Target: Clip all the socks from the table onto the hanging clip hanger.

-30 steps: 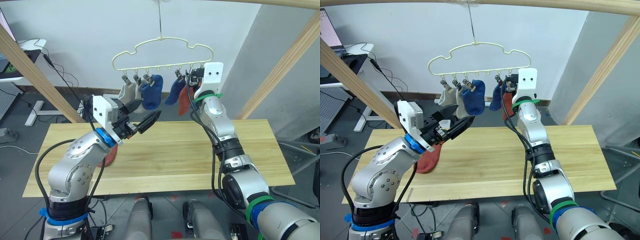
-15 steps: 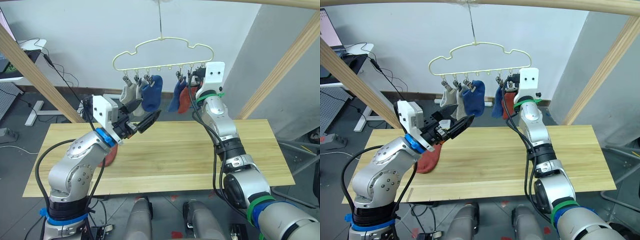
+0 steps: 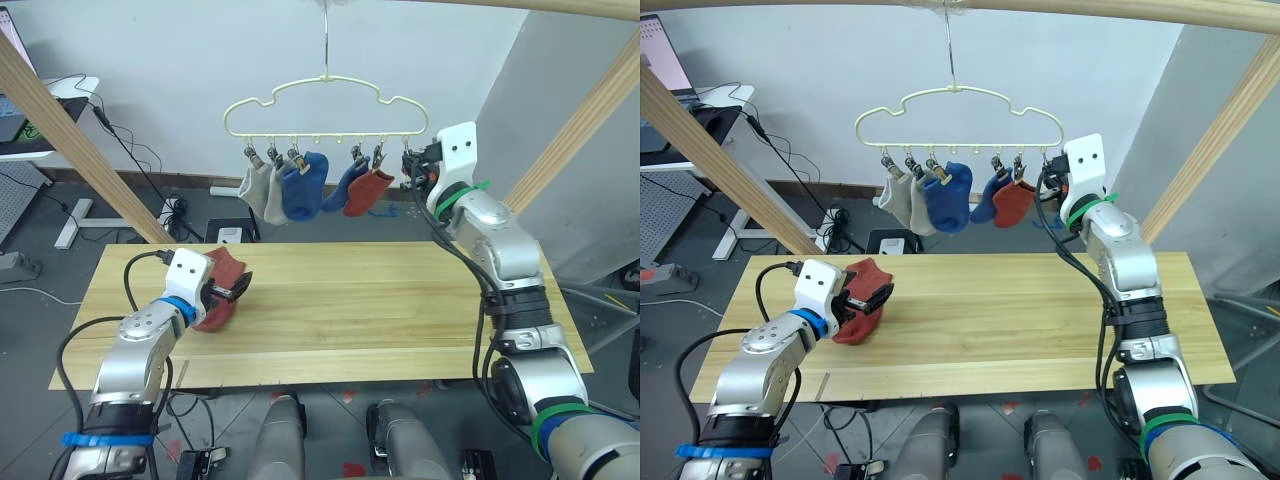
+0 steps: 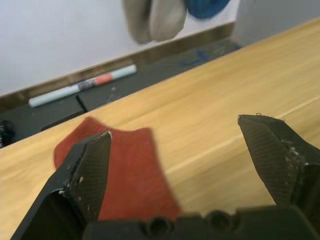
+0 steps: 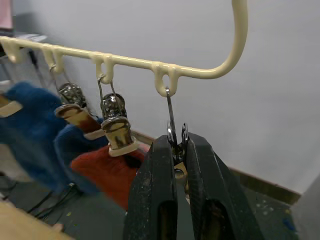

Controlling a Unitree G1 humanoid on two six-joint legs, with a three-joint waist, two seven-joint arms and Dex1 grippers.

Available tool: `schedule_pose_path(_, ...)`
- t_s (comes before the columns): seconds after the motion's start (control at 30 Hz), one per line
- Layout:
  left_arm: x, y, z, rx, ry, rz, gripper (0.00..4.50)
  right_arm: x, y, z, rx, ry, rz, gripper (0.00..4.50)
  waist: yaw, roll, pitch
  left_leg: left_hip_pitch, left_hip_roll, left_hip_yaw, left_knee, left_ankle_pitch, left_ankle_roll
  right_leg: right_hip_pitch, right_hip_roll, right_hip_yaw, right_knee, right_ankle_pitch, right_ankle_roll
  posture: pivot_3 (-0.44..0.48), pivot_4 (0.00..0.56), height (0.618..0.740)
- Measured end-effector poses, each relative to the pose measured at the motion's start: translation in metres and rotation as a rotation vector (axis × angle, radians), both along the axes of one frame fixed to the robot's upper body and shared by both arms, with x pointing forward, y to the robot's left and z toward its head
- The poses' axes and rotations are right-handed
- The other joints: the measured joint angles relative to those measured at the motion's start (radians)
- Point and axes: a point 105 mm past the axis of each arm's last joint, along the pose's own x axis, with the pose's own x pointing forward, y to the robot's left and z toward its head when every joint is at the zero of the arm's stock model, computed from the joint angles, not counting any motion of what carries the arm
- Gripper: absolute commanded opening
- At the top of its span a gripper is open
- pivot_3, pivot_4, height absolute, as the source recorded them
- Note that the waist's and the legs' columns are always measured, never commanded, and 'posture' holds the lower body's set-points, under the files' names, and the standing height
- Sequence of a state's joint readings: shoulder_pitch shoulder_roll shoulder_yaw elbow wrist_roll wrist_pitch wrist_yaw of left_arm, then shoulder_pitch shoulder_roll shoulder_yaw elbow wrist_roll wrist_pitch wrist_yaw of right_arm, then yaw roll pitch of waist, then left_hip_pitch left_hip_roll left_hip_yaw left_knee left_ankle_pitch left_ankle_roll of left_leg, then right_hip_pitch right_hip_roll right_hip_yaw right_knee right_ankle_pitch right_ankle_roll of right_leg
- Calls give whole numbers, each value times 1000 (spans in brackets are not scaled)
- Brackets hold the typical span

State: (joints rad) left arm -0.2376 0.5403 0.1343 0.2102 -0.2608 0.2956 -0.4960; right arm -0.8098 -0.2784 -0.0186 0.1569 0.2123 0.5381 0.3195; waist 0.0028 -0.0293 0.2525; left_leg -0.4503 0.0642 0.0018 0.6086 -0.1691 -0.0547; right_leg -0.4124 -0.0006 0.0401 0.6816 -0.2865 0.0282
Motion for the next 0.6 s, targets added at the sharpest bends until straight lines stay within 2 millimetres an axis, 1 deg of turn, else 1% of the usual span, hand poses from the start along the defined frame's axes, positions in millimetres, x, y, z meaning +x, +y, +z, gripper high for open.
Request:
schedule_pose_path(0.17, 19, 14, -15, 41, 31, 41, 4500, -10, 4, 2, 1, 65, 50, 17, -4, 0, 0, 0, 0, 0, 0, 0, 0, 0, 0, 0, 0, 0, 0, 14, 254, 740)
schedule_pose_path(0.27, 30, 18, -25, 58, 68, 61, 4500, -12, 4, 3, 1, 85, 53, 17, -3, 0, 0, -1, -1, 0, 0, 0, 0, 0, 0, 0, 0, 0, 0, -1, 259, 740)
schedule_pose_path(0.4, 36, 21, -44, 99, 151, 69, 4500, -15, 4, 3, 6, 101, 52, 17, -7, 0, 0, -1, 0, 0, 0, 0, 0, -1, 1, 0, 0, 0, 0, -5, 263, 740)
schedule_pose_path(0.57, 41, 21, -44, 136, 179, 37, 4500, -15, 1, 4, 22, 115, 39, 17, -7, 0, 0, 0, 0, 1, 0, 0, 0, 0, 1, 0, 1, 0, 0, -5, 263, 740)
schedule_pose_path(0.6, 41, 22, -45, 145, 181, 30, 4317, -15, 1, 3, 25, 120, 38, 1, -8, 0, 0, 0, 0, 1, 0, 0, 0, 0, 0, 0, 1, 0, 0, -5, 263, 740)
